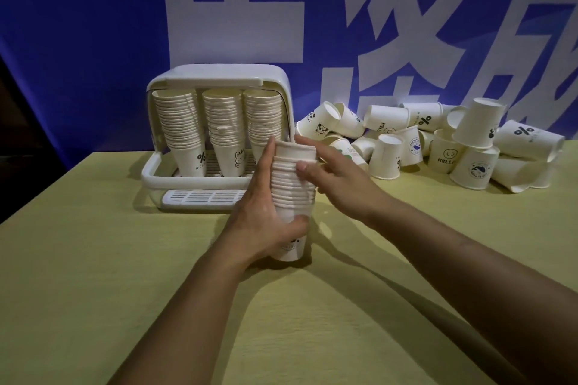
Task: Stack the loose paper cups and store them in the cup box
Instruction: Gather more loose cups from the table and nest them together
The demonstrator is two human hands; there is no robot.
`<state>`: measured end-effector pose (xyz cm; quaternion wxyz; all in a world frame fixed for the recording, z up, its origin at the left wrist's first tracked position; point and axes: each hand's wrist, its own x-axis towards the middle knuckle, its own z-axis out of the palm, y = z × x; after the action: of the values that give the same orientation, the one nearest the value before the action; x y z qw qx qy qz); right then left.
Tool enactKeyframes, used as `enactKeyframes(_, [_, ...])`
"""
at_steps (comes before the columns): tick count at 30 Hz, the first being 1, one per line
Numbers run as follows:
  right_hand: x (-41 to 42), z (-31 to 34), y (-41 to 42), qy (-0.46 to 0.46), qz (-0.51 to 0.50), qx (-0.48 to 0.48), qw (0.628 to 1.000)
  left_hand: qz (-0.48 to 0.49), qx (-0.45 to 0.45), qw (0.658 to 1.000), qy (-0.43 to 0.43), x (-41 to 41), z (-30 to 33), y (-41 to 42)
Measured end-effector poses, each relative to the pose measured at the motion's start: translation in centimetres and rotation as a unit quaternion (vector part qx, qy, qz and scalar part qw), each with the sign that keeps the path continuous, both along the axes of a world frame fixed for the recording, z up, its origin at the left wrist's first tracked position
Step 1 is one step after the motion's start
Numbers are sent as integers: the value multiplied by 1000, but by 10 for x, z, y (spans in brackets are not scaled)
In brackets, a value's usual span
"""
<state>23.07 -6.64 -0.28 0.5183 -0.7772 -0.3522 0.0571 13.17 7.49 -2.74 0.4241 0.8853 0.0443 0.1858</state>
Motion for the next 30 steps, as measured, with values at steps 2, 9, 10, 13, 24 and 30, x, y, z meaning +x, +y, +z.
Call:
enactKeyframes(2, [-2, -2, 2, -5, 12, -5, 1000, 13, -10, 1000, -22, 0, -2, 1])
enactKeyframes(9, [39, -7, 2, -55, -145, 22, 988, 66, -52, 995, -45, 3, -5, 5])
enactKeyframes(10, [54, -13, 1, -77, -191, -6, 979, 70, -50, 995, -42, 3, -5, 6])
enactKeyframes(13, [90, -34, -8, -130, -274, -138, 943, 72, -48, 996, -34, 2, -4, 7])
enactKeyframes(24, [99, -51, -22, -82, -294, -168, 937, 39, -63, 997, -32, 6, -10, 7])
enactKeyframes(30, [73, -56, -39, -53, -280, -165, 944, 45, -87, 993, -70, 4, -6, 0])
